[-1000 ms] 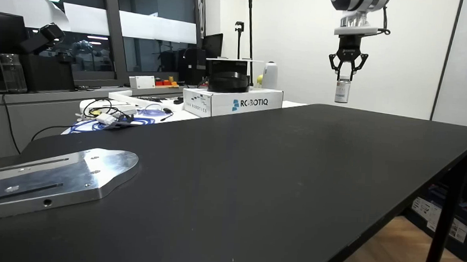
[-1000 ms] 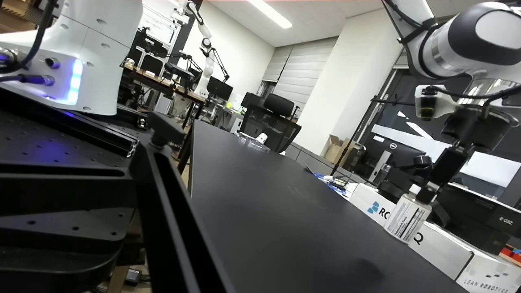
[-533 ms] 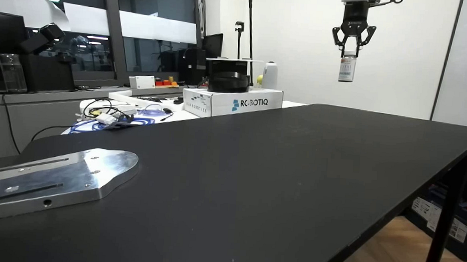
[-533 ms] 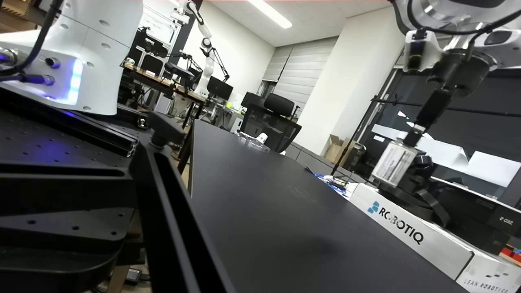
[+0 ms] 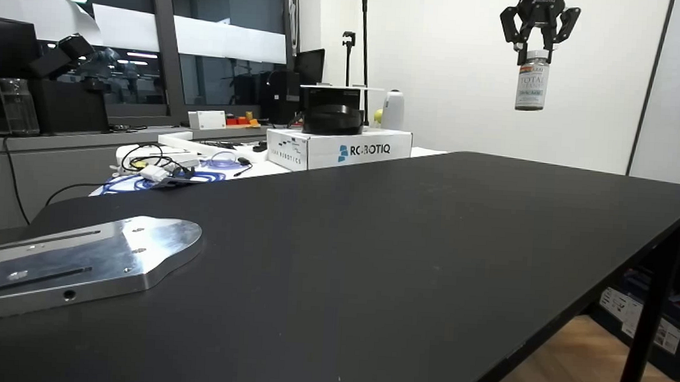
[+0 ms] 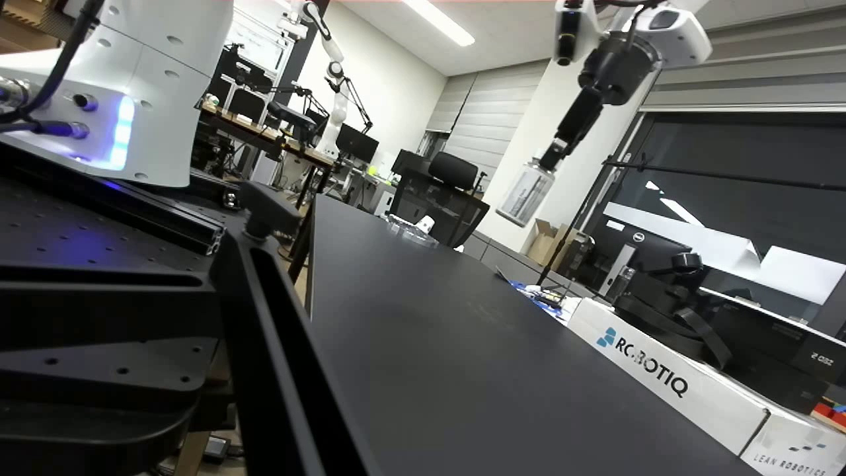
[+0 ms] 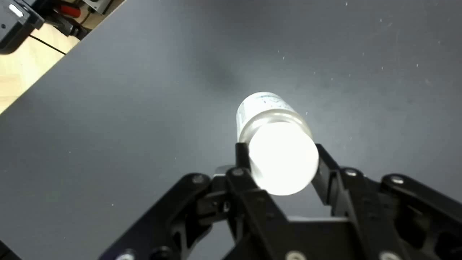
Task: Move the small bottle to the left
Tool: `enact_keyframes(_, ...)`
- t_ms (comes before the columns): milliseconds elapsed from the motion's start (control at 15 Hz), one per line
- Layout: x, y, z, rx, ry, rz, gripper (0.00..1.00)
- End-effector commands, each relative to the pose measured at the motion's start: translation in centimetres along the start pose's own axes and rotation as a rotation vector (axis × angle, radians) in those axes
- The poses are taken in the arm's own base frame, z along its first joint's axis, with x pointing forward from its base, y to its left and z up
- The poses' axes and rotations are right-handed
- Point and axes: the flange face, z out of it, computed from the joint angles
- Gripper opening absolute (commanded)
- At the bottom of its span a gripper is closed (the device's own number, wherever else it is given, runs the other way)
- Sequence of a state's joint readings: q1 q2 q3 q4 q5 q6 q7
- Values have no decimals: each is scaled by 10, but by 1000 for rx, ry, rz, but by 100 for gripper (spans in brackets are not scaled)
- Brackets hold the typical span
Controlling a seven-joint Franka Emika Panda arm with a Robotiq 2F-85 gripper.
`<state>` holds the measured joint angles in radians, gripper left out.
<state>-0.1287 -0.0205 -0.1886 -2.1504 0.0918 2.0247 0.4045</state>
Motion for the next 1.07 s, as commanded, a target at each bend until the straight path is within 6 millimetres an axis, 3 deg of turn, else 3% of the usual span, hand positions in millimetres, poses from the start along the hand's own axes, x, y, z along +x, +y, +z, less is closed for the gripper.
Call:
enact_keyframes(0, -66, 10, 3, -19, -15, -91, 19)
enact_keyframes(67, -78, 13, 4, -29, -14, -115, 19)
enact_keyframes(133, -50, 2, 6, -17, -23, -78, 44)
enact_keyframes(267, -70, 6, 7, -25, -22, -104, 44)
enact_keyframes(533, -76, 10, 6, -22, -21, -113, 44)
enact_keyframes(600, -76, 10, 6, -22, -21, -113, 19)
enact_keyframes(1000, -92, 13, 35, 49, 13, -84, 19)
